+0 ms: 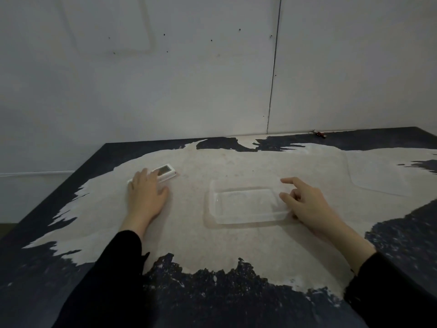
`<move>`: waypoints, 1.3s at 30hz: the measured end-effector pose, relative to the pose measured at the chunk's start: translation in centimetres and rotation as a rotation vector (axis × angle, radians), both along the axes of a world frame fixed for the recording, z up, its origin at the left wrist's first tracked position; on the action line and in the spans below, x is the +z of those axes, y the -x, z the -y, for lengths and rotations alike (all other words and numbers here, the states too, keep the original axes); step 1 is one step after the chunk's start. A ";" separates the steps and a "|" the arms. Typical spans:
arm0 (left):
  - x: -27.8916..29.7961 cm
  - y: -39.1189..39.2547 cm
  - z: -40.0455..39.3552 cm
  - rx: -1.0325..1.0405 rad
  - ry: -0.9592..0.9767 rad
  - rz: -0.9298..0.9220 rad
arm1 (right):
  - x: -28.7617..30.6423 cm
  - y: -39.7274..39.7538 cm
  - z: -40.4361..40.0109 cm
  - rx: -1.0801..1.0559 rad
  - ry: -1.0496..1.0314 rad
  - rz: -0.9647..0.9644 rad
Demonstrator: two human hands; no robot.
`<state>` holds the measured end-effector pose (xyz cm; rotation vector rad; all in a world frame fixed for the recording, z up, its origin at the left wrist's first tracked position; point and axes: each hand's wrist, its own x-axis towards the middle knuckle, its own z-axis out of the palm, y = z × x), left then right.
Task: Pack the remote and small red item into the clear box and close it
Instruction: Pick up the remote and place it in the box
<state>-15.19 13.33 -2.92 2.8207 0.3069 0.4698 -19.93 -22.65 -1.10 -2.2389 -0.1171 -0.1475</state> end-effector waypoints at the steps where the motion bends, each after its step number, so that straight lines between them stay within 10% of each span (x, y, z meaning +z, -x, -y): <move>1: -0.2 -0.4 -0.6 0.031 0.005 -0.054 | -0.1 0.0 -0.1 0.004 0.000 0.000; 7: -0.1 -0.5 -0.5 0.054 -0.065 0.055 | -0.1 -0.3 -0.2 0.027 0.022 -0.047; 17: 4.3 4.2 7.3 -0.359 0.410 0.422 | 0.2 0.0 -0.5 0.035 0.042 -0.050; 25: 3.1 3.8 12.5 -0.742 0.266 0.067 | 0.0 -0.3 -0.3 0.039 0.070 -0.033; 39: 2.7 3.2 13.0 -0.654 0.192 -0.024 | 0.0 -0.3 -0.1 0.070 0.086 -0.041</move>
